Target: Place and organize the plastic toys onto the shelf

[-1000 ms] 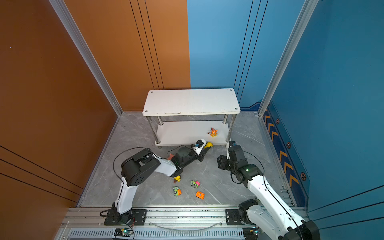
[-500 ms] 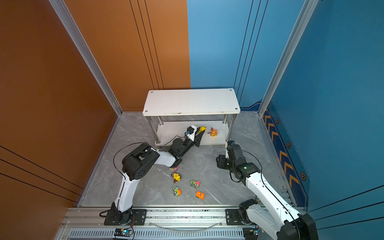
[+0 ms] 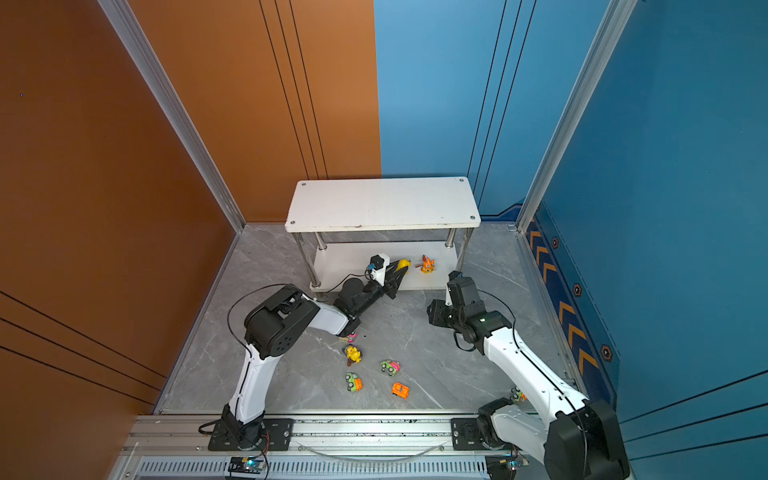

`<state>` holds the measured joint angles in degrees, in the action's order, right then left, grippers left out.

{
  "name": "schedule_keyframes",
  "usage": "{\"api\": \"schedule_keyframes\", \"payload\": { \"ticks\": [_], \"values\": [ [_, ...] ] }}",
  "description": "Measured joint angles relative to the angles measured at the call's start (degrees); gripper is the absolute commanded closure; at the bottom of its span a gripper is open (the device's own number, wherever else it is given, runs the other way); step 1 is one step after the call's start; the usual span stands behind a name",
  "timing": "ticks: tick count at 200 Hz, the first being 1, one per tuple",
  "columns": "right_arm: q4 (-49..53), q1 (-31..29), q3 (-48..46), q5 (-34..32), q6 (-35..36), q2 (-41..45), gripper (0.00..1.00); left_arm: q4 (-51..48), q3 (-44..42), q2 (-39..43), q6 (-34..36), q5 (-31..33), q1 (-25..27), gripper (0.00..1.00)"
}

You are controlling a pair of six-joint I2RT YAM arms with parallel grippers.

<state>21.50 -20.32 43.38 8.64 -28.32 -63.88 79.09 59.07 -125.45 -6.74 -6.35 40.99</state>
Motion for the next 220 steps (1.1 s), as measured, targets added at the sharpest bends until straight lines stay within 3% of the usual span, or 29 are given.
{"api": "schedule_keyframes", "payload": {
  "ticks": [26, 71, 113, 166, 220],
  "values": [
    [0.42, -1.40, 5.86, -0.26, -0.85, -0.26, 0.31, -0.09, -5.75, 2.78, 2.54, -1.60, 2.89, 1.00],
    [1.05, -7.74, 14.43, -2.82, -2.08, -3.52, 0.31, 0.02, -11.61, 8.76, 7.02, -4.63, 8.90, 1.00],
    [3.41, -10.91, 14.78, -6.01, -4.15, -4.74, 0.30, 0.04, -13.86, 11.47, 8.92, -5.33, 9.60, 1.00],
    [6.86, -10.71, 12.92, -8.79, -5.20, -2.25, 0.30, 0.02, -14.34, 12.26, 9.35, -6.16, 9.60, 1.00],
    [7.45, -6.58, 11.45, -6.05, -5.79, -1.05, 0.35, 0.04, -14.34, 12.31, 9.31, -7.67, 9.60, 1.00]
  ]
}}
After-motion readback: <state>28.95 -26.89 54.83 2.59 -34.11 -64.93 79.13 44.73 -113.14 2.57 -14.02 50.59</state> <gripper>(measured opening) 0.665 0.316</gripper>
